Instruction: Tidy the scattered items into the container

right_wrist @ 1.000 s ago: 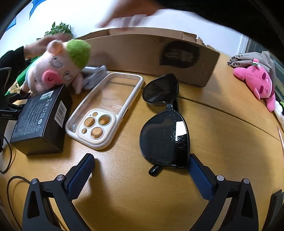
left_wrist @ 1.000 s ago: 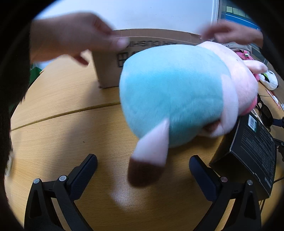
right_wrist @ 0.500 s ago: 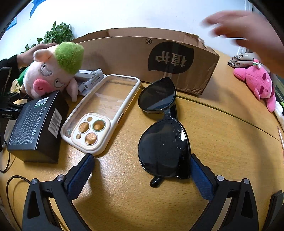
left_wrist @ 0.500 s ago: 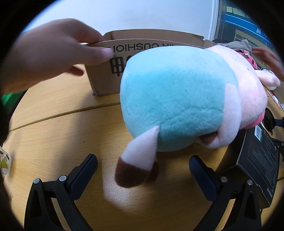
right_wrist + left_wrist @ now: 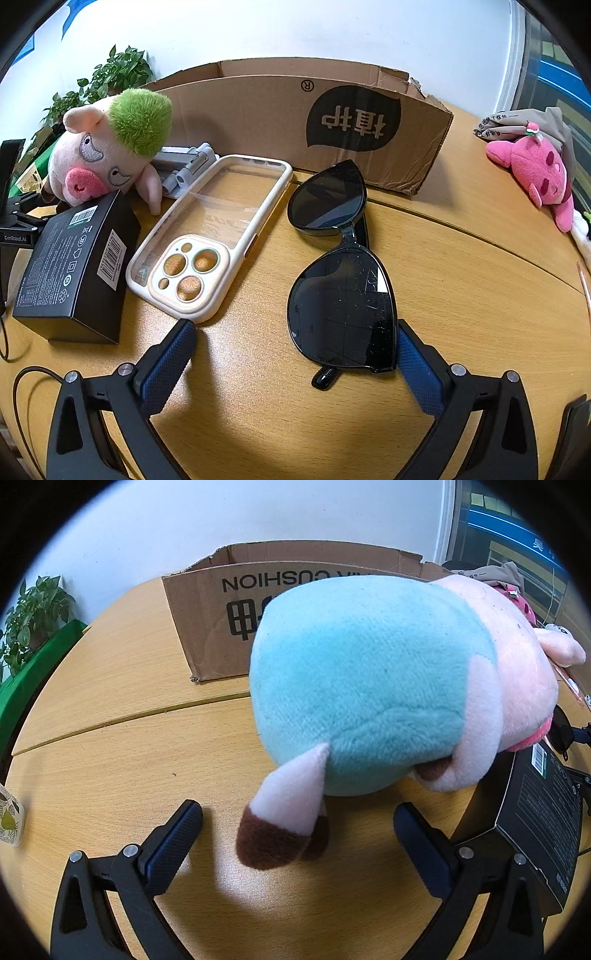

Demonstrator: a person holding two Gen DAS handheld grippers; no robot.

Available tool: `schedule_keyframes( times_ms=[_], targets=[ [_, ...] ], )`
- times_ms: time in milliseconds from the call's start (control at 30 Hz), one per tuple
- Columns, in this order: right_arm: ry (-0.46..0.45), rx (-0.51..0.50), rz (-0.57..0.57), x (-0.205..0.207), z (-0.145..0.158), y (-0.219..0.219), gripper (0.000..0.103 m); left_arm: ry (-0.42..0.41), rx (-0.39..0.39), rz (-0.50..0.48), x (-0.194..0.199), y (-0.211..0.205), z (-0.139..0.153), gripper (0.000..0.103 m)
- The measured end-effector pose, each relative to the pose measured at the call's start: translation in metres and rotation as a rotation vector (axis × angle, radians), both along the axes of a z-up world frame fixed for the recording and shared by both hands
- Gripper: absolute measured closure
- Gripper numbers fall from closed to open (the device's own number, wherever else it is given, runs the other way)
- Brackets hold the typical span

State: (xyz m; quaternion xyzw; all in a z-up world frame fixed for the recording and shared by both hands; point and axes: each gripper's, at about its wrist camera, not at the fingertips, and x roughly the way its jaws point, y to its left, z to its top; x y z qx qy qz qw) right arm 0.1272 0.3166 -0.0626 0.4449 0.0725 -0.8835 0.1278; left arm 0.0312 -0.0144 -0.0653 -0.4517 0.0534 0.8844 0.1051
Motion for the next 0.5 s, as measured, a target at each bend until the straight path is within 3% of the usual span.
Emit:
schedule_keyframes(
  times_ms=[433, 500],
  targets=[
    [0.000, 0.004, -0.066, 0.010, 0.000, 0.008, 0.000, -0.002, -0.002, 0.010, -0.003, 0.003, 0.000, 0.000],
    [0.000, 0.005, -0.081, 0.018, 0.000, 0.010, 0.000, -0.041, -0.014, -0.031, -0.001, 0.005, 0.001, 0.000]
  ],
)
